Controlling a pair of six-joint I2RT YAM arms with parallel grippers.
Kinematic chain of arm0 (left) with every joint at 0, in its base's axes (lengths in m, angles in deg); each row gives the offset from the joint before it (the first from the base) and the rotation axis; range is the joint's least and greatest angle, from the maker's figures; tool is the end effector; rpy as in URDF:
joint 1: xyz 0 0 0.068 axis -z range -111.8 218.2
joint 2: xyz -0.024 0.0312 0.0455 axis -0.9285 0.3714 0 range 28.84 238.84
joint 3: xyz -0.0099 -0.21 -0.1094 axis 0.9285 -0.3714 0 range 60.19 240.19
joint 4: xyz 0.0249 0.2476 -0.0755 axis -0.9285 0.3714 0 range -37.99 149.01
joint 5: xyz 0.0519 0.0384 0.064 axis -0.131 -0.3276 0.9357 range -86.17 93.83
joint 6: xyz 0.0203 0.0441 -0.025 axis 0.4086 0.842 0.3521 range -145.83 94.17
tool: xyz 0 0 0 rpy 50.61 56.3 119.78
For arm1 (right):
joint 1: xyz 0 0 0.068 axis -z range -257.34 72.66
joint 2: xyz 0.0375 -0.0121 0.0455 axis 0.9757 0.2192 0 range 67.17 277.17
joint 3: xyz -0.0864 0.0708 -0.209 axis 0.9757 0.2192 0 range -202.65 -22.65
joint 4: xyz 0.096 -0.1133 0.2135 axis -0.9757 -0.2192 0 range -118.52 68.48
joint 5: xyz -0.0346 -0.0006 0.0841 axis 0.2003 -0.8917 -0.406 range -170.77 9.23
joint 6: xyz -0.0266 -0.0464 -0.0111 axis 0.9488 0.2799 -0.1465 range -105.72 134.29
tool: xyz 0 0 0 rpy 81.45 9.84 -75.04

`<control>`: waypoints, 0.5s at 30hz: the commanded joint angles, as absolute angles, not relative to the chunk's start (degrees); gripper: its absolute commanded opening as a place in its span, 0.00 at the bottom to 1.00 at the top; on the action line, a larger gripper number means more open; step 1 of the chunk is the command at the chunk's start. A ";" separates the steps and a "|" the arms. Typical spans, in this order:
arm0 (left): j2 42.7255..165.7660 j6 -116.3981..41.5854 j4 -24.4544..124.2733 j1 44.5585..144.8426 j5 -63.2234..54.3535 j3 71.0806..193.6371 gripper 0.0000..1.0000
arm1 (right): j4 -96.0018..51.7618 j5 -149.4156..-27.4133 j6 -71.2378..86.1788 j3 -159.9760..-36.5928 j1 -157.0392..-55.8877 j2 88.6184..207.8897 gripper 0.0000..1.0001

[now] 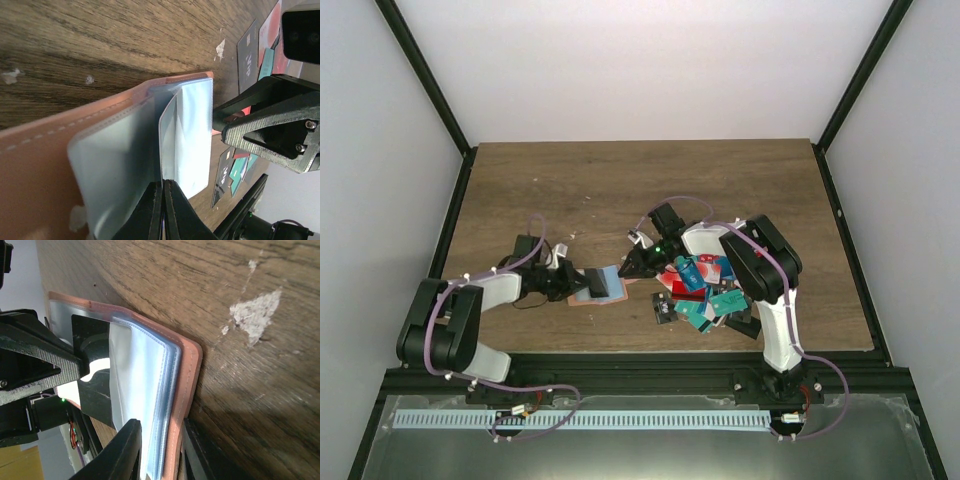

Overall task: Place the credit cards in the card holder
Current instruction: Insert the credit card into the card holder.

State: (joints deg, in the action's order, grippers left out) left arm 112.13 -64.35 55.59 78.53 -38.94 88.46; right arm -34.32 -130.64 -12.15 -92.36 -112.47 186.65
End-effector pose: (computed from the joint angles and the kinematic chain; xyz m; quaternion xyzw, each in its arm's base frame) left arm 0.2265 -0.0666 0.0875 -0.1226 0.8935 -0.4237 0.0843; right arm 0.2944 0.2414 0.0771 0.1665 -0.8708 -0.4619 0.0248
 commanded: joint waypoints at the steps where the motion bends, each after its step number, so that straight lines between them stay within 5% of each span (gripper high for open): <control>1: 114.09 -64.94 52.46 79.71 -38.21 87.95 0.04 | -33.98 -130.03 -12.31 -92.42 -113.13 188.51 0.25; 15: 118.07 -65.54 49.10 82.35 -38.88 88.75 0.04 | -34.16 -129.90 -12.55 -93.47 -113.11 189.17 0.22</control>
